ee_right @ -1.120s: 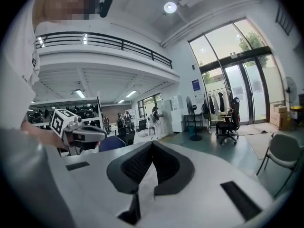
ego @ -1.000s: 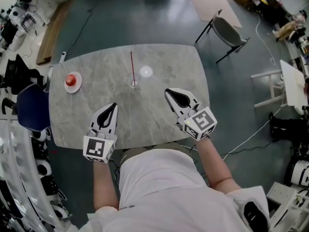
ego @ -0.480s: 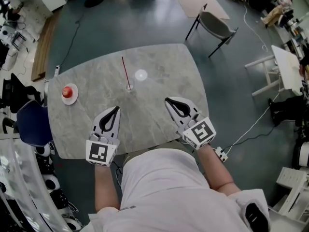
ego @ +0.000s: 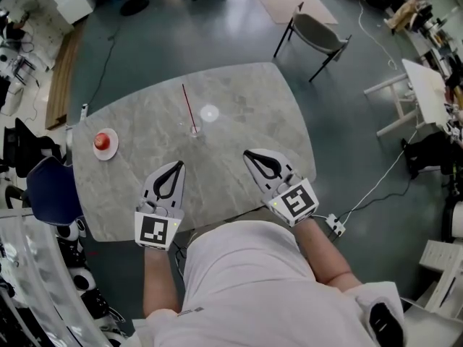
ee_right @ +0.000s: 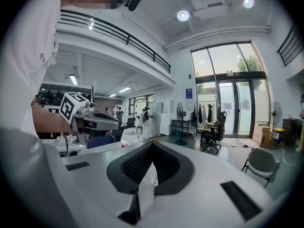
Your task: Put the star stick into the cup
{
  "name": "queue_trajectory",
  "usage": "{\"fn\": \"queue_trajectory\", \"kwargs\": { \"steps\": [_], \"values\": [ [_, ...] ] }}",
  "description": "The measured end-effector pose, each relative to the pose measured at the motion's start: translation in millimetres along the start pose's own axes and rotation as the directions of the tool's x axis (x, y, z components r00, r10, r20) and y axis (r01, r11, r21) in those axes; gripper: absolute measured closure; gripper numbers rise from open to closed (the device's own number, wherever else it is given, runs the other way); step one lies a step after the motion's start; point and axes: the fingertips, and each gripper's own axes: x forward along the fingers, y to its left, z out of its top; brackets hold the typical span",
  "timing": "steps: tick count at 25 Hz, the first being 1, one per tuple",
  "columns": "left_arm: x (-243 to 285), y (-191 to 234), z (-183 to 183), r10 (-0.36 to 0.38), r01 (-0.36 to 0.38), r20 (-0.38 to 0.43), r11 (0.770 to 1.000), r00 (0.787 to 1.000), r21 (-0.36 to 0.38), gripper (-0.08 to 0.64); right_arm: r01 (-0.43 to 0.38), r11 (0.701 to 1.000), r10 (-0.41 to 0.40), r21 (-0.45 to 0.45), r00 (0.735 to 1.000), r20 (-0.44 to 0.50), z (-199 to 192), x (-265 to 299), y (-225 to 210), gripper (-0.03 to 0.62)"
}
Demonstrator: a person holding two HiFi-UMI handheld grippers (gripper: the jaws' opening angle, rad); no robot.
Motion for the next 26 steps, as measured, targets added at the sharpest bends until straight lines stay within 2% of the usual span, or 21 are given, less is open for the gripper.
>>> {"fn": "queue_trajectory", "kwargs": {
  "steps": [16,26],
  "values": [
    [-5,1,-12,-0.012,0.012,-0.017,1.000,1.000,0.012,0.560,0.008,1.000,-0.007,0.017,0.999,-0.037,-4,-2,3,0.581],
    [-6,2,-12,-0.002,0.002,-0.017,1.000,1.000,-0.005,0.560,-0.005,1.000,0.005,0.020,0.999,-0.044,-6,1,5,0.581]
  ]
}}
